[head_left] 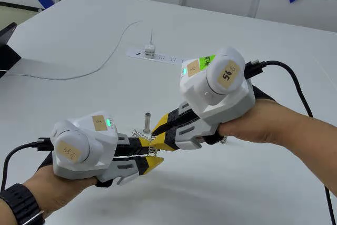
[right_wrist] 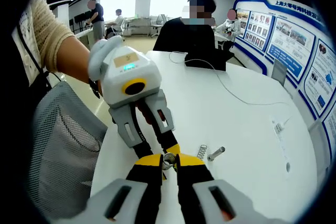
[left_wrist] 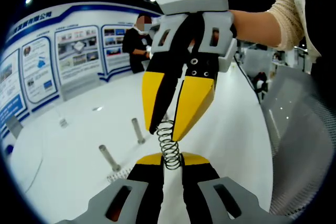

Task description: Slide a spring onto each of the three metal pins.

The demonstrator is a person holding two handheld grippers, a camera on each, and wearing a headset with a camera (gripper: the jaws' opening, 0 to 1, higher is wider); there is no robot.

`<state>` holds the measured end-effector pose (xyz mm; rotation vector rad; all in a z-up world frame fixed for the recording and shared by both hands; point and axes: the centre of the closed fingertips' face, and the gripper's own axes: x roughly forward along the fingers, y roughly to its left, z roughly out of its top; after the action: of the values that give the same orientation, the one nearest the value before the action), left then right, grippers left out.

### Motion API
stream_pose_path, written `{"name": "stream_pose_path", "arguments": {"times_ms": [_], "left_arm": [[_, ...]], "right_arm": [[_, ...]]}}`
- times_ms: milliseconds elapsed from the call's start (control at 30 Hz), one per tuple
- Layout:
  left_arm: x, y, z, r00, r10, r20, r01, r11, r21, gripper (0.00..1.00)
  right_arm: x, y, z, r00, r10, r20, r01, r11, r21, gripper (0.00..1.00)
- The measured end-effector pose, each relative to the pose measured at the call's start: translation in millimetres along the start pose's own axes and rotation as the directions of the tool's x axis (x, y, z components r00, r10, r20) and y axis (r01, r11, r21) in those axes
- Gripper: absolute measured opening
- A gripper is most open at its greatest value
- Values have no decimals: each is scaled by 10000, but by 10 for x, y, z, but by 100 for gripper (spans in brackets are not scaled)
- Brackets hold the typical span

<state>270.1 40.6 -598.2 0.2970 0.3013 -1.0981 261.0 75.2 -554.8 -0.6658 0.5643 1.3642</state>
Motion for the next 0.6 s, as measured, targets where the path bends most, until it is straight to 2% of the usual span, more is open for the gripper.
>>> {"name": "stream_pose_path", "arguments": {"times_ms": [167, 400, 600], "left_arm": [[7, 4, -17, 10000, 33, -40, -33, 10000, 74, 13], [-1, 29, -14, 9999, 135, 40, -134, 9999, -107, 19], [-80, 139, -27, 9986, 504, 151, -498, 9980, -384, 23]], "right_arm": [[7, -10, -31, 9999, -65, -109, 65, 10000, -60, 11], [-15, -56, -35, 9997, -200, -117, 199, 9998, -54, 11], [-80, -140, -68, 9991, -412, -97, 413, 9991, 96, 11]]}}
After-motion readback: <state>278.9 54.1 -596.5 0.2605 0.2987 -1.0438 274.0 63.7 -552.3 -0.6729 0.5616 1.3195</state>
